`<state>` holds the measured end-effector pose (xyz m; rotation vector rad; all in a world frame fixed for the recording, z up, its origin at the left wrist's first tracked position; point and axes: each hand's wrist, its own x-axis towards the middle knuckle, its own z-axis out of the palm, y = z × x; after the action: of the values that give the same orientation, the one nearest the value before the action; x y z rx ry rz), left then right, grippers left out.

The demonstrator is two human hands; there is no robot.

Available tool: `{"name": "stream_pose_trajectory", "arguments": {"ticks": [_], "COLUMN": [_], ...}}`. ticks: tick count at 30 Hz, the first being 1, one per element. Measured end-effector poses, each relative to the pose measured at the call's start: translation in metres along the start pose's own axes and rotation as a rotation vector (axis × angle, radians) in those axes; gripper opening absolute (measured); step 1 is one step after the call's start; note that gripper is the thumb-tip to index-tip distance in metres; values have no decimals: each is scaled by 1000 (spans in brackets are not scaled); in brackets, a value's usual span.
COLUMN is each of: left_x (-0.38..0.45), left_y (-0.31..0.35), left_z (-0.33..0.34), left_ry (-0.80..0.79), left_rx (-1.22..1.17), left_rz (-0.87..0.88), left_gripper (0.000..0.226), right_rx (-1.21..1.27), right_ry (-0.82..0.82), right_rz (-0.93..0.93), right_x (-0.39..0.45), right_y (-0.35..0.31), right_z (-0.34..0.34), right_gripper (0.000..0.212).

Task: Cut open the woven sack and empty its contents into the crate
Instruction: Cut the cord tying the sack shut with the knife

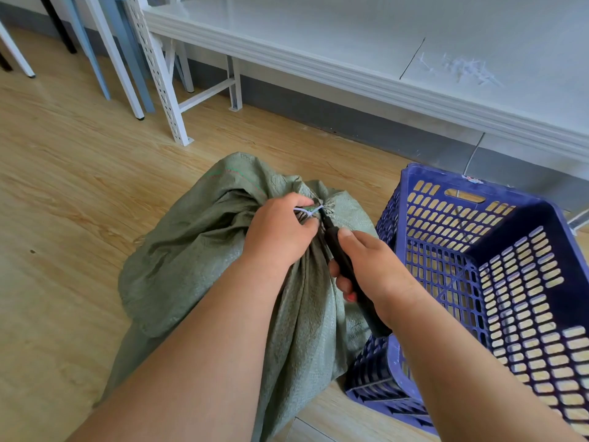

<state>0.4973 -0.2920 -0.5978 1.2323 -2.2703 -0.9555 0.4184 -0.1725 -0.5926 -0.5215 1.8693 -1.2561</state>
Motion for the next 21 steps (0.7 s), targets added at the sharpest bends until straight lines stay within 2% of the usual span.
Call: {"name": "stream_pose_trajectory", "arguments": {"ticks": [5, 10, 13, 17, 21], "left_x": [-3, -4, -5, -10, -10], "left_y": [-1, 1, 0, 3, 3], "left_z": [2, 4, 4, 5, 5], "left_ry": [27, 103, 112, 181, 184], "left_rx": [15, 81, 56, 11, 31], "left_rz": [49, 160, 155, 155, 123], "left_gripper": [24, 15, 11, 10, 8], "right_rx": [17, -148, -222, -153, -164], "right_ry": [0, 70, 86, 54, 54], "right_rz": [31, 11, -22, -37, -36], "right_x": [-2, 4, 5, 6, 4], "right_y": [1, -9, -10, -12, -10], "right_z": [1, 5, 6, 6, 6], "right_gripper": [31, 26, 26, 29, 34]}}
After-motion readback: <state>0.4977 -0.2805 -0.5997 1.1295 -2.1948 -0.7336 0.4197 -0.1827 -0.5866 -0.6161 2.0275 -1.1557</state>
